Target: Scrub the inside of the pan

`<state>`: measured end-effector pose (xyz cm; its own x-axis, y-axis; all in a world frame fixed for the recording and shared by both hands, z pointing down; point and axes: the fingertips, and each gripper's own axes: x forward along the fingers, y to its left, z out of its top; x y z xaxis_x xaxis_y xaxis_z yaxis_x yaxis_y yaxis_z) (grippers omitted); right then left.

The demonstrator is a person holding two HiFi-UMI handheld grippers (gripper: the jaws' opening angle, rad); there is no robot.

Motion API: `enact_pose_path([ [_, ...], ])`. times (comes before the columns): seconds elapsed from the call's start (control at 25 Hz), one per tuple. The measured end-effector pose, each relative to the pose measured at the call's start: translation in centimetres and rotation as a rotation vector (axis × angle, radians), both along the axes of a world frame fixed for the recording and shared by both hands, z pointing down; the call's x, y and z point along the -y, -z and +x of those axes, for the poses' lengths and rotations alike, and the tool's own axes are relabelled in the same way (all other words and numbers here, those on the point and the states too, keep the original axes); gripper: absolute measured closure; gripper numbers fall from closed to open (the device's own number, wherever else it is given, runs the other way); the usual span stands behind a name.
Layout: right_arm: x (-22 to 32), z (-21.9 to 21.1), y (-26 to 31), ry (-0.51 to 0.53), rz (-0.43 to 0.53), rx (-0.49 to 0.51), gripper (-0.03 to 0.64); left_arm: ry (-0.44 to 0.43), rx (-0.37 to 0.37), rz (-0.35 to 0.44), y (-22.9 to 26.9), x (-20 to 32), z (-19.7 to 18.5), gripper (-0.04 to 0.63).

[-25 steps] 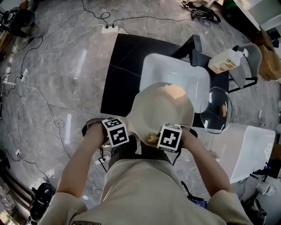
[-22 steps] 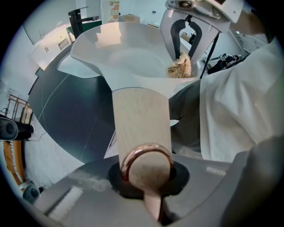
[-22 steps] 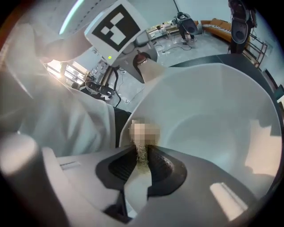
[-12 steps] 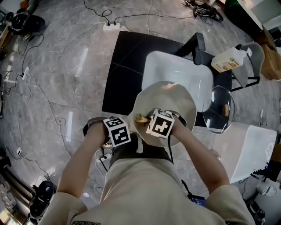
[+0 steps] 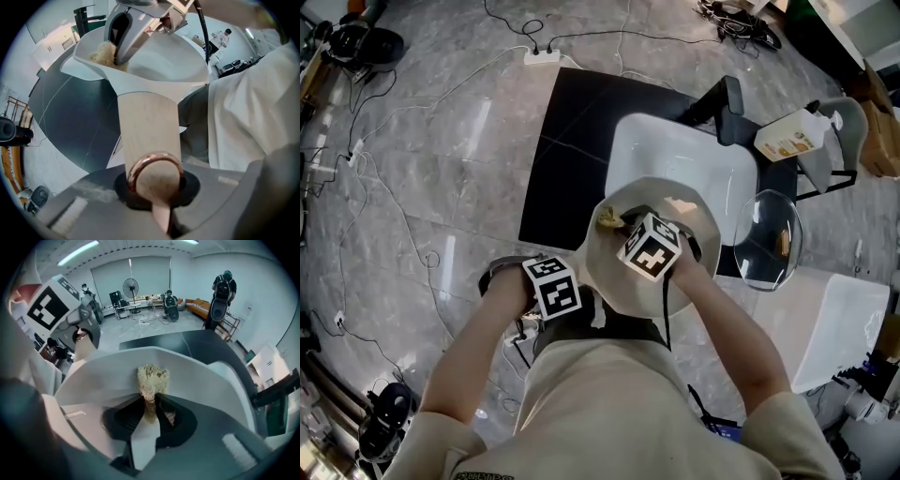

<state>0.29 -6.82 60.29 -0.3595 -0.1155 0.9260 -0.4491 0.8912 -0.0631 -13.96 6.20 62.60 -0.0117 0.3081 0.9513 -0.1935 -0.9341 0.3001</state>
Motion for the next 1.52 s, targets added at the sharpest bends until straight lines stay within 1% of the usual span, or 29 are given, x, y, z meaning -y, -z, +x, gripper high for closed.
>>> enact_pose_path([
  [0.04, 0.8, 0.6, -0.1, -0.001, 0.034, -0.031, 0.538, 0.003, -0.002, -0.001, 0.0, -0.1, 0.0, 0.586],
  [0.12, 1.9, 1.8, -0.2, -0.004, 0.064, -0.088, 0.54, 0.0, -0.008, 0.0, 0.1, 0.0, -0.1, 0.585],
  [0.24, 2.7, 4.1, -0.6, -0.014, 0.076, -0.179, 0.54, -0.011, -0.009, -0.001, 0.1, 0.2, -0.2, 0.586],
  [0.36, 2.6, 6.5, -0.6, 0.014, 0.064, -0.283, 0.54, -0.017, -0.006, -0.002, 0.1, 0.3, -0.3, 0.586],
  [0.48, 2.0, 8.7, -0.9, 0.053, 0.025, -0.367, 0.54, -0.02, -0.005, -0.001, 0.1, 0.4, -0.3, 0.586],
  [0.56, 1.0, 10.1, -1.2, 0.078, -0.019, -0.425, 0.54, -0.021, -0.004, -0.002, 0.0, 0.4, -0.3, 0.586],
  [0.68, -1.1, 12.1, -1.6, 0.095, -0.101, -0.506, 0.54, -0.02, -0.005, -0.002, 0.0, 0.4, -0.3, 0.586],
  [0.8, -3.8, 13.3, -1.5, 0.109, -0.198, -0.54, 0.538, -0.019, -0.003, 0.001, 0.0, 0.3, -0.4, 0.586],
  [1.0, -8.9, 13.2, -1.3, 0.144, -0.36, -0.512, 0.539, -0.018, -0.002, -0.002, -0.1, 0.3, -0.3, 0.586],
  [1.12, -11.6, 11.7, -1.2, 0.187, -0.423, -0.475, 0.538, -0.015, 0.0, -0.001, -0.1, 0.3, -0.4, 0.586],
  [1.2, -13.2, 10.1, -1.2, 0.211, -0.456, -0.431, 0.538, -0.015, 0.001, -0.003, -0.1, 0.3, -0.4, 0.585],
  [1.28, -14.3, 8.0, -1.3, 0.215, -0.48, -0.369, 0.54, -0.016, 0.002, -0.008, -0.1, 0.2, -0.3, 0.584],
  [1.36, -14.7, 5.5, -1.3, 0.21, -0.481, -0.303, 0.541, -0.016, 0.001, -0.012, 0.0, 0.1, -0.3, 0.584],
  [1.52, -13.4, 1.8, -1.0, 0.178, -0.467, -0.189, 0.541, -0.015, 0.0, -0.01, -0.1, 0.1, -0.3, 0.584],
])
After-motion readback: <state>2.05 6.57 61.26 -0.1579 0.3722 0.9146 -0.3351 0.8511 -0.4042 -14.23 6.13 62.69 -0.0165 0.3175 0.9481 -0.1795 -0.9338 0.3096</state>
